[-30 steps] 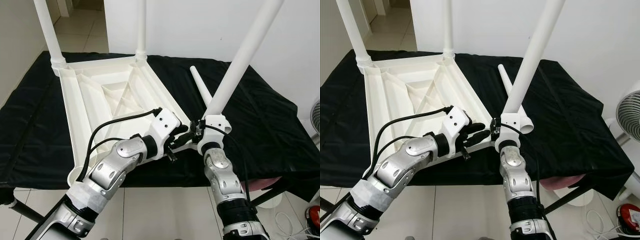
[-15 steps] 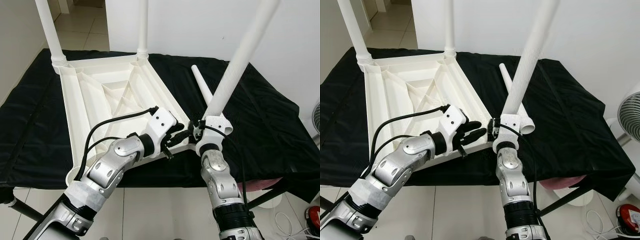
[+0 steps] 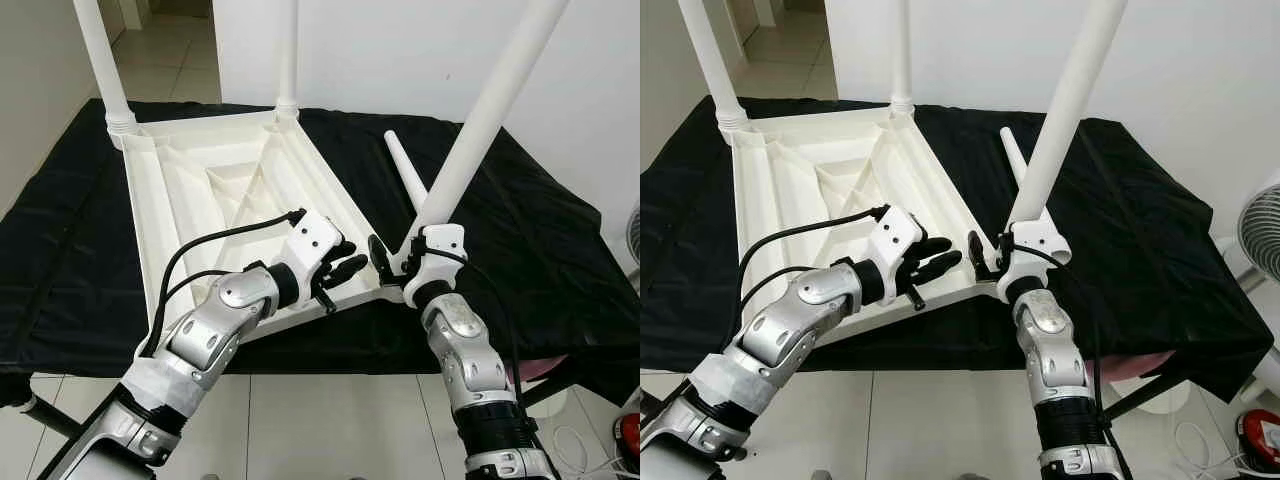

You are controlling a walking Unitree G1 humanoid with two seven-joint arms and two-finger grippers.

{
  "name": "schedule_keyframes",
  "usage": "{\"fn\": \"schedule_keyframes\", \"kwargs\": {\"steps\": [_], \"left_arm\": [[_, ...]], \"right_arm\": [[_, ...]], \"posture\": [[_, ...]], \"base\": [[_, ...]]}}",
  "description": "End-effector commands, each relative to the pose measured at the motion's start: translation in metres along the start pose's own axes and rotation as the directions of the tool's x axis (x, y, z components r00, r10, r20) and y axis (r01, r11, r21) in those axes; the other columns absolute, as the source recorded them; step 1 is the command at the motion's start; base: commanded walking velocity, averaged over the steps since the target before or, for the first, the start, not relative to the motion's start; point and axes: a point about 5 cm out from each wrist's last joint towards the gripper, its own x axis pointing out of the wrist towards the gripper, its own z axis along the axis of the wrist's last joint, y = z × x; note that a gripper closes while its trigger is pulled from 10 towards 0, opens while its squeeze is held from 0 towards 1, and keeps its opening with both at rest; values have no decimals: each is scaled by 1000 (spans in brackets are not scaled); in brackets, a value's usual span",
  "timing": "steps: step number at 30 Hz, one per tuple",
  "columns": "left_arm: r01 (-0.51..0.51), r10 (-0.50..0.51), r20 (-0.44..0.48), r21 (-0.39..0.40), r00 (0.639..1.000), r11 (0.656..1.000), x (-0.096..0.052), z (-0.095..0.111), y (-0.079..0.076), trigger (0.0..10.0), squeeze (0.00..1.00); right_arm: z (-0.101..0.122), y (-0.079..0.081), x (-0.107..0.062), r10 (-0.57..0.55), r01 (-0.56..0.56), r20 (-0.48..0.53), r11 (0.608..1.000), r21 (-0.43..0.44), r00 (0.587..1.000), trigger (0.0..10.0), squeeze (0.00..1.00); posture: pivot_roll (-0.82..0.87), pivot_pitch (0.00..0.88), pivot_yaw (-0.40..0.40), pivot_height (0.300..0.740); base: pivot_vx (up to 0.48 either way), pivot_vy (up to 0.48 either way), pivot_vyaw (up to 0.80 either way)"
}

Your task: Building children table

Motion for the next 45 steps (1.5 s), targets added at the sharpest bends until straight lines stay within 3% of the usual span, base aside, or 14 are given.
{"fn": "schedule_keyframes", "kwargs": {"steps": [1,4,8,15,18,19,20,23,24,34,35,41,42,45], "left_arm": [[148,-148,3,14,989,989,2,2,-8,10000,0],[178,-178,-2,3,984,984,1,1,-13,10000,0],[178,-178,-2,3,984,984,1,1,-13,10000,0],[227,-227,-7,-9,974,974,1,1,-17,10000,0],[236,-236,-7,-11,972,972,1,1,-19,10000,0],[239,-239,-8,-12,971,971,1,1,-20,10000,0],[240,-240,-9,-15,971,971,0,1,-21,10000,0],[241,-241,-10,-17,970,970,0,1,-22,10000,0],[240,-241,-12,-19,971,970,-1,0,-22,10000,0],[239,-239,-12,-21,971,971,-1,0,-23,10000,0],[240,-241,-12,-22,971,970,-1,0,-24,10000,0],[243,-244,-10,-28,970,970,-1,0,-25,10000,0],[242,-242,-8,-33,970,970,-1,-1,-26,10000,0],[242,-242,-7,-35,970,970,-1,-1,-27,10000,0]], "right_arm": [[-3,-4,0,58,-58,-3,998,-27,998,10000,0],[-6,-11,1,149,-150,-16,987,-62,989,10000,0],[-6,-11,1,149,-150,-16,987,-62,989,10000,0],[-7,-25,5,277,-281,-56,955,-94,959,10000,0],[-6,-28,8,327,-334,-75,937,-103,942,9255,0],[-6,-30,9,347,-355,-82,929,-109,934,6902,0],[-8,-30,9,360,-370,-97,922,-116,928,3569,0],[-9,-31,9,369,-381,-106,917,-119,923,3137,0],[-13,-31,8,378,-392,-122,911,-126,918,0,0],[-31,-32,-2,348,-362,-150,929,-72,925,0,0],[-32,-31,-3,329,-341,-144,938,-67,933,10000,0],[-36,-27,-3,234,-241,-137,970,-41,963,10000,0],[-38,-25,-4,186,-202,-148,974,-102,971,10000,0],[-39,-25,-4,175,-193,-150,974,-120,973,10000,0]], "posture": [[-63,0,-48,740],[-66,0,-44,740],[-66,0,-44,740],[-68,0,-38,740],[-63,0,-35,740],[-60,0,-34,740],[-56,0,-36,740],[-55,0,-37,740],[-55,0,-39,740],[-58,0,-43,740],[-59,0,-45,740],[-65,0,-49,740],[-68,0,-50,740],[-68,0,-50,740]], "base": [[0,0,0],[0,0,0],[0,0,0],[0,0,0],[0,0,0],[0,0,0],[0,0,0],[0,0,0],[0,0,0],[0,0,0],[0,0,0],[0,0,0],[0,0,0],[0,0,0]]}}
